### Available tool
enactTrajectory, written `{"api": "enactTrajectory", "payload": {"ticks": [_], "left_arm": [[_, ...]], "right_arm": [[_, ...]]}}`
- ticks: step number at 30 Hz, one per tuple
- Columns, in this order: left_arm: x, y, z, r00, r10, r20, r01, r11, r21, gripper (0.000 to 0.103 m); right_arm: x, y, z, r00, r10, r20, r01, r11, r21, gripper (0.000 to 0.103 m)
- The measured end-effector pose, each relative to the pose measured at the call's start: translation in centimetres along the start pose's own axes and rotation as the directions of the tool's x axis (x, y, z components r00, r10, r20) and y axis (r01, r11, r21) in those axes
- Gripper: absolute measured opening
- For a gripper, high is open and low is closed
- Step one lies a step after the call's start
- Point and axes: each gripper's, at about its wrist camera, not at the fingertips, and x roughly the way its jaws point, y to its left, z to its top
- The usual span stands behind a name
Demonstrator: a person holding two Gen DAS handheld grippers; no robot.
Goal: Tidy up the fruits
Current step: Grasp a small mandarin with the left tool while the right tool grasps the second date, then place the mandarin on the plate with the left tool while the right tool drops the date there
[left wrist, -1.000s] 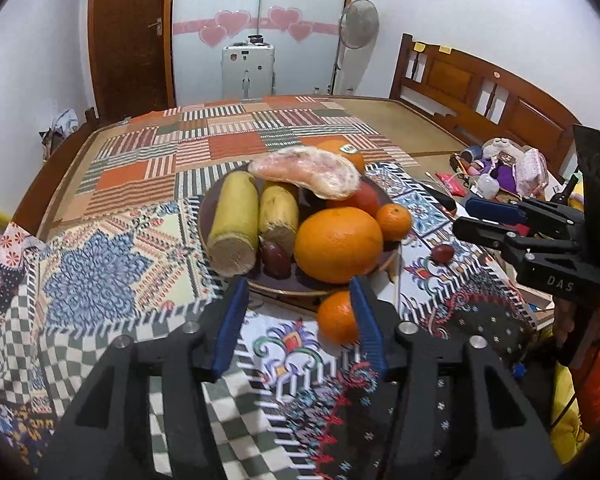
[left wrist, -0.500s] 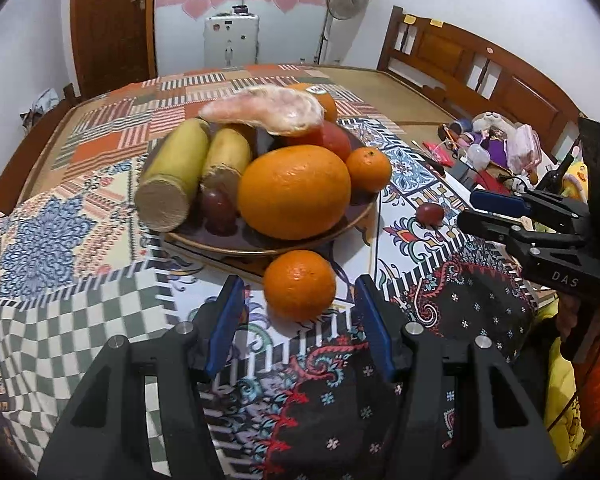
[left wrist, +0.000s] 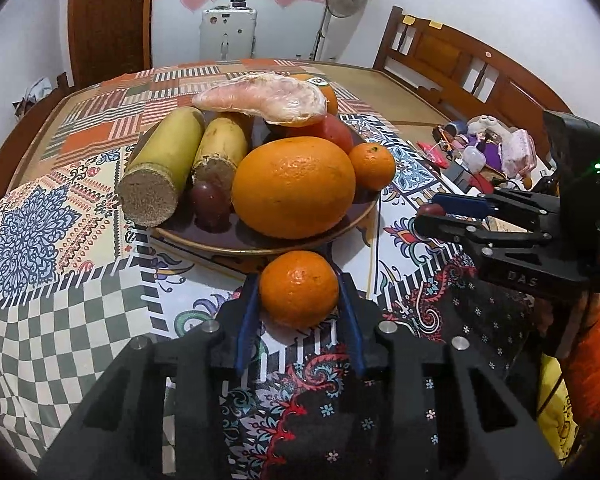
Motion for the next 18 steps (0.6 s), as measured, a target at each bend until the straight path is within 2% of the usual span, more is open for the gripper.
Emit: {"api": "enactTrajectory", "payload": {"ticks": [1,11,18], "left_arm": [[0.0,0.0,0.0,1.000,-0.004,0.001,0.004,1.000,0.001,0.037],[-1.6,-0.2,-0.5,0.999,0.014,0.031,-0.015,1.000,0.016,0.037],[-5.4,0.3,0.7,0.992,0.028,0.120,-0.030,1.000,0.010,0.037]], "right_arm": [[-0.1,0.0,0.0,1.000,0.005,0.002,-0.006,1.000,0.002,0.022],[-2.2,0.5,0.1,0.998,0.020,0.058,-0.021,1.000,0.017,0.021],[-4.5,1.2,1.2,0.991,0.023,0.133,-0.025,1.000,0.011,0.021]]}}
